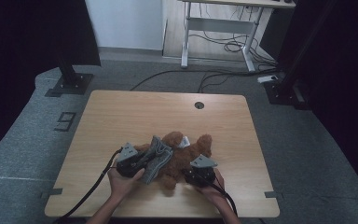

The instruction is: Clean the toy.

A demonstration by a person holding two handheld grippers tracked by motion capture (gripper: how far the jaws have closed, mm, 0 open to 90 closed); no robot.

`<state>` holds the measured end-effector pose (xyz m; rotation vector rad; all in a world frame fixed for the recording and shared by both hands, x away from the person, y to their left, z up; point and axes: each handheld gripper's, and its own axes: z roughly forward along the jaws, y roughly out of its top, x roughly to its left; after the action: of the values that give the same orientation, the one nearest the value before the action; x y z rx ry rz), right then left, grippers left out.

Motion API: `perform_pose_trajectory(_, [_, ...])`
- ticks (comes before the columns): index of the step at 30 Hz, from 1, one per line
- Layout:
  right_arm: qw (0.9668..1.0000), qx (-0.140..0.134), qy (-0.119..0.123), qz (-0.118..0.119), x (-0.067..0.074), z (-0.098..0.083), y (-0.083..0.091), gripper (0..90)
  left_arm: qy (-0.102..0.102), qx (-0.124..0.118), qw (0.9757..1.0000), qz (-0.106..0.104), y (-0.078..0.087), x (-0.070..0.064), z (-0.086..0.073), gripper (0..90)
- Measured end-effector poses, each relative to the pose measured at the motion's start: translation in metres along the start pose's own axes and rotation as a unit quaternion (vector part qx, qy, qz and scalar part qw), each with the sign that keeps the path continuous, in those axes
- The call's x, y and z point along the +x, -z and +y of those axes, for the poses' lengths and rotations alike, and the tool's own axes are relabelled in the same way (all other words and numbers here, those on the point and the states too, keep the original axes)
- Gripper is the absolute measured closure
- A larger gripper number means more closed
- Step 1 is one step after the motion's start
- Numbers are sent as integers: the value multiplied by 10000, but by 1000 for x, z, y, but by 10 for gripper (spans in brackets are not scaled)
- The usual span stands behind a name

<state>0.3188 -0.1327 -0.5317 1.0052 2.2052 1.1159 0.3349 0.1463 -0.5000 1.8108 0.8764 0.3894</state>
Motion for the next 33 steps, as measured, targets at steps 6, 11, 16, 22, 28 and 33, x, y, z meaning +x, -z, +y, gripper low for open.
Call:
perform_pose_trajectory(6, [9991,-312,-129,-274,-21,8,-23,530,19,141,9997,190,-24,15,18,789])
perform_pose_trajectory(11, [9989,-368,-268,-111,-28,8,-23,536,-1,152,9997,181,-27,17,19,789])
perform_pose_trajectory(16, [9978,-306,-409,425,-33,3,-9,496,-125,91,9998,111,-18,10,12,789])
perform_pose_trajectory(22, [9953,-184,-363,883,-32,-6,8,478,-57,16,9999,-103,-6,4,3,788])
perform_pose_trajectory(28, [9958,-116,-206,885,-23,-13,11,493,50,41,9995,-293,4,-4,0,785])
perform_pose_trajectory(33, [9978,-103,-1,654,-20,-15,10,555,418,-74,9969,-667,10,-10,24,780])
